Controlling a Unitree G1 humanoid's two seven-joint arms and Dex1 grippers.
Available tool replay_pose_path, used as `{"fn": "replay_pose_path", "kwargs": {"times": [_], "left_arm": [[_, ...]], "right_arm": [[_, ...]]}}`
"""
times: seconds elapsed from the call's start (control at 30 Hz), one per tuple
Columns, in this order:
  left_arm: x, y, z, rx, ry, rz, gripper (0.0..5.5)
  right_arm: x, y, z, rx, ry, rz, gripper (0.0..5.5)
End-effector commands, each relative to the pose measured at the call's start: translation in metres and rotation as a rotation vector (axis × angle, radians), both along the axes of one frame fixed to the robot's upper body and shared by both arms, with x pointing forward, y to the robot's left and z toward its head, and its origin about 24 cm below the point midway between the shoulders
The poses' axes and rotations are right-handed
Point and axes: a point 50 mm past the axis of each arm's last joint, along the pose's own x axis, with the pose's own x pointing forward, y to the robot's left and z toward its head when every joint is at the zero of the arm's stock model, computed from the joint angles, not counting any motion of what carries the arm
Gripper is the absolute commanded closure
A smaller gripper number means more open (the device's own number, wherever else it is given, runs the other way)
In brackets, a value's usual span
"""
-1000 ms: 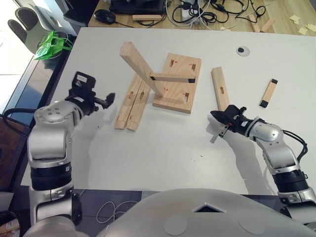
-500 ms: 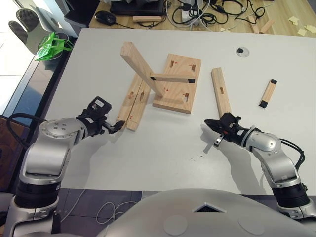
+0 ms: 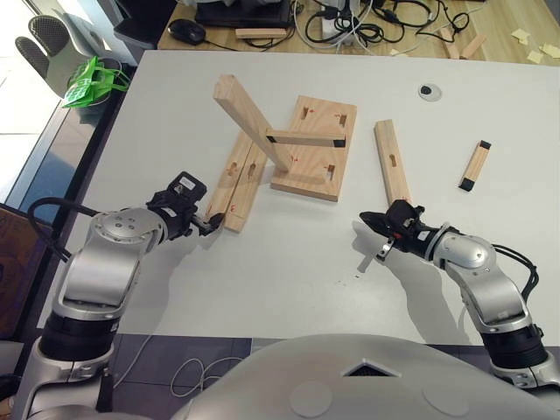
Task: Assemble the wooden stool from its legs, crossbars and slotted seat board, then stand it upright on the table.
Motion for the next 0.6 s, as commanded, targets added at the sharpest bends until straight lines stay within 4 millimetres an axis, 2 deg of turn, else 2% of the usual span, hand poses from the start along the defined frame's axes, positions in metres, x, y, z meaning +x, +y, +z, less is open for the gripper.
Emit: {"fn": "replay_pose_path", "kwargs": {"times": [0.03, 0.2, 0.37, 0.5, 0.6], "left_arm": [[0.0, 0.001, -0.008, 0.014, 0.014, 0.022, 1.36], [-0.003, 0.002, -0.015, 0.022, 0.025, 0.039, 1.36], [0.003, -0.01, -0.018, -0.027, 0.005, 0.029, 1.36], [0.01, -0.011, -0.032, -0.109, 0.062, 0.162, 1.36], [0.007, -0.007, -0.043, -0.149, 0.132, 0.248, 1.82]], "right_arm": [[0.005, 0.001, 0.004, -0.006, -0.023, -0.002, 5.5], [0.009, 0.001, 0.004, -0.017, -0.043, -0.001, 5.5], [0.014, 0.002, 0.003, -0.024, -0.058, -0.003, 5.5], [0.02, 0.003, 0.002, -0.047, -0.081, 0.011, 5.5], [0.025, 0.003, 0.001, -0.059, -0.107, 0.017, 5.5]]}}
